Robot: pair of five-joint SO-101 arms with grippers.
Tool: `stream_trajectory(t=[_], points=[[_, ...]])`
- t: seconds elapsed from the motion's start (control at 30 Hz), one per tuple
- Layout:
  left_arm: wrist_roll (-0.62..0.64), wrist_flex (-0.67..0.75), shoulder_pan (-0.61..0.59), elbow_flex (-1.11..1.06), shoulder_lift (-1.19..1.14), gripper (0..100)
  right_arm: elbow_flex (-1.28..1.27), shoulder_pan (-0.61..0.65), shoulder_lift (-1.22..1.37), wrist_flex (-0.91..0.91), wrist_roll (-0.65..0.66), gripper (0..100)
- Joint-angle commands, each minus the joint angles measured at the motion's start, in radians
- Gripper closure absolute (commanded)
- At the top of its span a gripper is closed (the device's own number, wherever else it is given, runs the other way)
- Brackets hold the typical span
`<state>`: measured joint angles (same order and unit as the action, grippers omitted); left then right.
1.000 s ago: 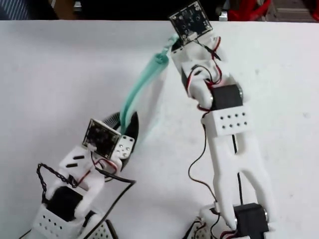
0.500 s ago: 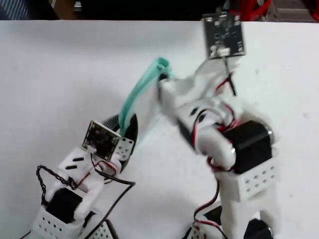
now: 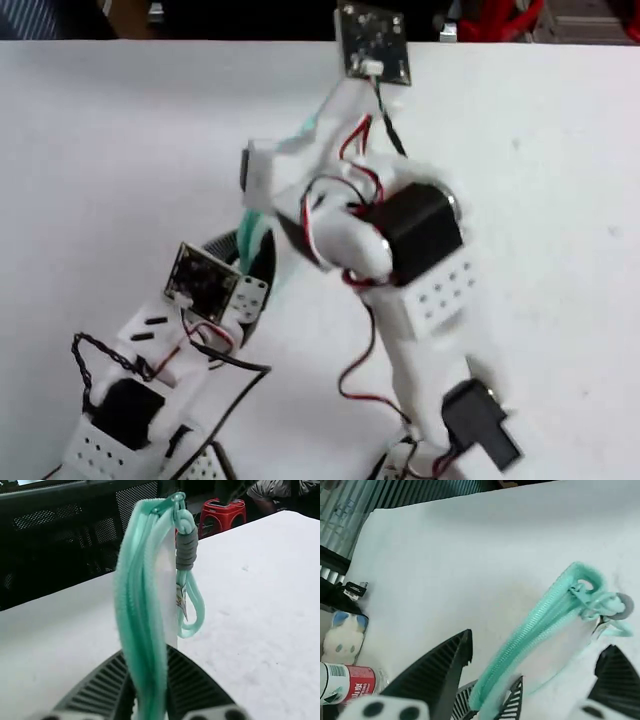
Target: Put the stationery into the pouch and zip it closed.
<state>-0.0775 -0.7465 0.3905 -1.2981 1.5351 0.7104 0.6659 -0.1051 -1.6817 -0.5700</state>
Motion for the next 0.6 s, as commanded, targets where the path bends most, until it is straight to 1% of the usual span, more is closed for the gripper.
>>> stream_trajectory(t=[0.0,0.17,0.2,0.23,0.27,0.33,0.37,0.4,0.43,0.47,0.53,0.57], points=[[-0.011,-0.003,0.007,-0.017,-0.005,98,0.044,-0.001,0.059,0.002,-0.044,62.9],[-0.011,-0.003,0.005,-0.017,-0.005,98,0.054,-0.001,0.162,0.016,-0.069,63.2],[-0.011,-0.003,0.005,-0.017,-0.005,98,0.054,-0.007,0.179,0.031,-0.069,64.9],[-0.011,-0.003,0.005,-0.017,-0.005,98,0.054,-0.024,0.196,0.041,-0.069,68.7],[-0.011,-0.003,0.005,-0.017,-0.005,98,0.054,-0.042,0.211,0.050,-0.066,74.5],[-0.011,-0.003,0.005,-0.017,-0.005,98,0.052,-0.082,0.239,0.064,-0.049,89.7],[-0.011,-0.003,0.005,-0.017,-0.005,98,0.052,-0.104,0.248,0.076,0.003,96.7],[-0.011,-0.003,0.005,-0.017,-0.005,98,0.054,-0.116,0.252,0.081,0.080,99.1],[-0.011,-0.003,0.005,-0.017,-0.005,97,0.054,-0.119,0.248,0.082,0.146,96.7],[-0.011,-0.003,0.005,-0.015,-0.005,97,0.054,-0.119,0.237,0.068,0.178,97.2],[-0.011,-0.008,0.005,-0.003,-0.004,93,0.054,-0.125,0.205,0.035,0.186,98.1],[-0.008,-0.017,0.004,0.012,-0.004,89,0.054,-0.127,0.186,0.025,0.190,98.0]])
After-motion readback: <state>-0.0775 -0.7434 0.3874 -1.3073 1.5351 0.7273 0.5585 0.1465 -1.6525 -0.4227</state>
